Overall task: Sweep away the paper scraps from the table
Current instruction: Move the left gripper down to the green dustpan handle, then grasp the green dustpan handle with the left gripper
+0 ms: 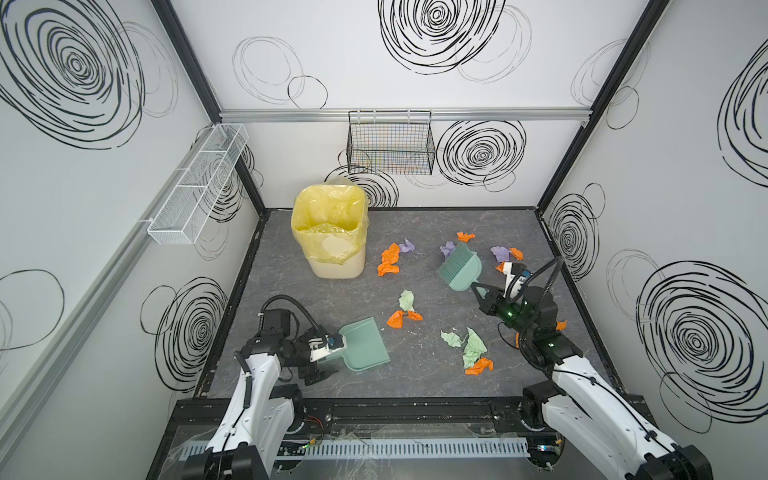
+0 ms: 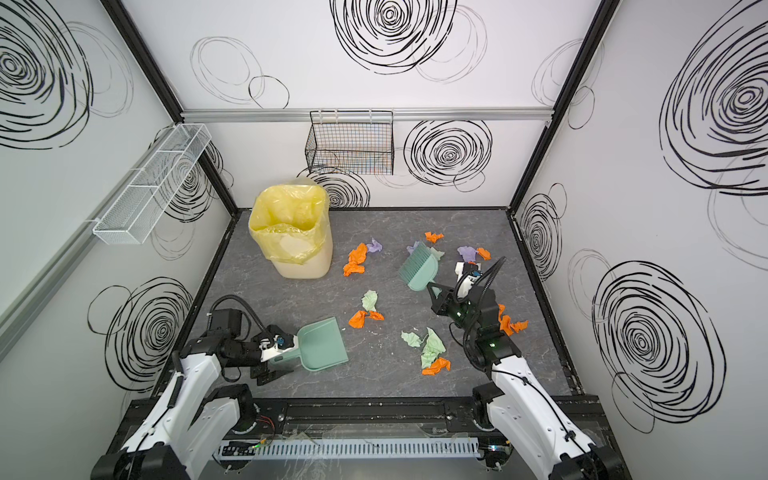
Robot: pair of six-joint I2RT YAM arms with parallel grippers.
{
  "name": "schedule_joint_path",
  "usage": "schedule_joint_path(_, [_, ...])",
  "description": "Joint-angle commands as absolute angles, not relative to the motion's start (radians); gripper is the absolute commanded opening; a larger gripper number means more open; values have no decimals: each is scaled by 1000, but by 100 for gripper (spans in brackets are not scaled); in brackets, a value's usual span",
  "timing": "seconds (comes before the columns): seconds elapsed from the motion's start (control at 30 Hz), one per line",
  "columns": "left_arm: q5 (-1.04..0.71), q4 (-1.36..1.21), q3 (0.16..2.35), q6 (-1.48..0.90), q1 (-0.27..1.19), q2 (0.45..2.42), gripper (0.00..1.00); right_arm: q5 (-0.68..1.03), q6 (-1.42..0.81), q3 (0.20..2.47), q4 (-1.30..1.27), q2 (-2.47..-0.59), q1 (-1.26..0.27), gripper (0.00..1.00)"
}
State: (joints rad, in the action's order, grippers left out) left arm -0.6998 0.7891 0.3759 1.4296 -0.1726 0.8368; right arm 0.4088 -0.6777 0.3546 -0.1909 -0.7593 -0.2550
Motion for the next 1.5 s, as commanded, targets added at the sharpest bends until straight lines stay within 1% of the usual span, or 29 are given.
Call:
schedule_joint_path(0.0, [-709, 736, 363, 1399, -160, 837, 88, 414, -678, 362, -221, -742, -253, 0])
schedule_joint_path(0.17, [-694, 699, 357, 1372, -137, 863, 78, 415, -690, 343, -243, -746, -252, 0])
schedule_joint_path(0.23, [-696, 692, 364, 1369, -135, 889, 77, 419, -695, 339, -252, -746, -253, 0])
schedule_joint_path(0.4, [-704, 691, 384, 1380, -133, 955, 79, 420, -692, 347, -242, -744, -252, 0])
schedule_joint_path(0.5, [-704, 664, 375, 1382, -135, 965, 78, 420, -686, 351, -235, -744, -251, 0])
schedule_joint_path(0.67, [-713, 627, 341, 1388, -126, 960, 73, 419, -688, 344, -244, -747, -251, 0])
schedule_joint_path(0.87, [-718, 629, 349, 1394, -138, 983, 68, 422, -690, 344, -256, -759, -251, 0])
schedule_joint_path(1.03, [-716, 645, 373, 1409, -138, 1039, 61, 437, -694, 339, -278, -762, -251, 0])
schedule_joint_path(1.2, [-719, 660, 390, 1422, -144, 1074, 60, 442, -699, 331, -282, -759, -252, 0])
schedule_joint_path(1.3, [-722, 660, 387, 1424, -146, 1069, 54, 442, -700, 327, -283, -754, -252, 0])
schedule_joint_path(1.47, [-727, 659, 378, 1426, -155, 1046, 49, 444, -700, 327, -286, -756, -252, 0])
